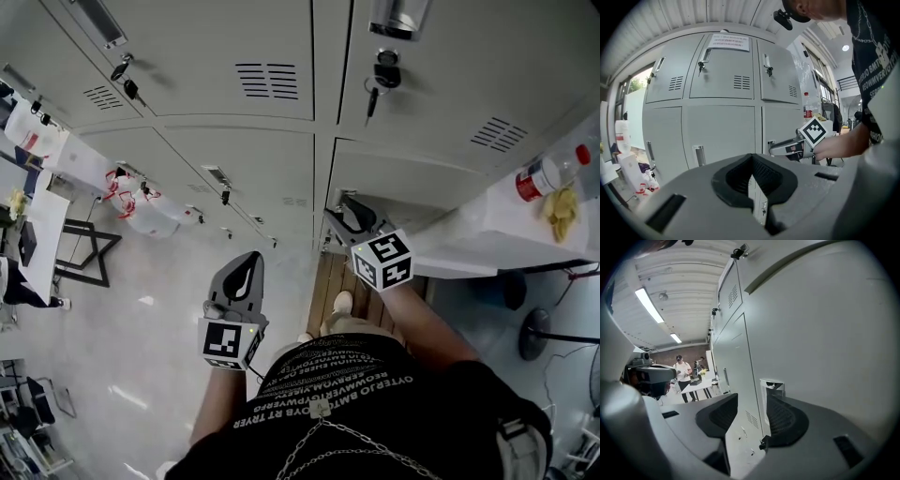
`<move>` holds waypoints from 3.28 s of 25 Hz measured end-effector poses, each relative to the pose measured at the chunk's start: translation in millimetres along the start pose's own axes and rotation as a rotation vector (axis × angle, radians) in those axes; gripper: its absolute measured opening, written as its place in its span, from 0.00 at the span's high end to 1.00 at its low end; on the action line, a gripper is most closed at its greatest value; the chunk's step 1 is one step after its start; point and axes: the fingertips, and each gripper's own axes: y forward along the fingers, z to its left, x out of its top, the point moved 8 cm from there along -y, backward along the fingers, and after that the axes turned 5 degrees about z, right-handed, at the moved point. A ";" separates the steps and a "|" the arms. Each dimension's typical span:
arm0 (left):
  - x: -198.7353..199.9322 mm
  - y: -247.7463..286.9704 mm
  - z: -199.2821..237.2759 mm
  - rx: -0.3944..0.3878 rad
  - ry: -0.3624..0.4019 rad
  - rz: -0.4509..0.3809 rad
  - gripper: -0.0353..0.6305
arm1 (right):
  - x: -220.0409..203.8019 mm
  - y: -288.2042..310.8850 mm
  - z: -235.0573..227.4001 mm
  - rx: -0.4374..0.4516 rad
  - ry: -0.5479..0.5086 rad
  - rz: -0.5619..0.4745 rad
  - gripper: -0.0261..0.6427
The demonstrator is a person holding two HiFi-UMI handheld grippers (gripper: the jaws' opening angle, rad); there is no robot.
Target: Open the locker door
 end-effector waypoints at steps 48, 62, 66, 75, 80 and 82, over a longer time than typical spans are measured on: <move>-30.1 -88.4 -47.4 -0.125 0.053 -0.010 0.95 | -56.0 -70.8 68.7 -0.078 0.129 -0.004 0.60; -45.2 -133.1 -45.0 -0.140 0.057 -0.012 0.95 | -57.7 -75.4 70.3 -0.224 0.131 0.025 0.61; -55.3 -144.9 -38.9 -0.136 0.059 0.014 0.95 | -48.3 -55.7 64.8 -0.224 0.161 0.022 0.62; -65.2 -160.7 -16.4 -0.097 0.038 0.020 0.95 | -38.4 -41.4 66.5 -0.263 0.180 0.017 0.61; -62.9 -158.5 -14.7 -0.116 0.040 -0.001 0.95 | -47.8 -54.6 70.4 -0.300 0.192 -0.006 0.67; -61.4 -156.5 -17.3 -0.134 0.048 -0.010 0.95 | -52.1 -61.1 71.2 -0.325 0.192 -0.005 0.71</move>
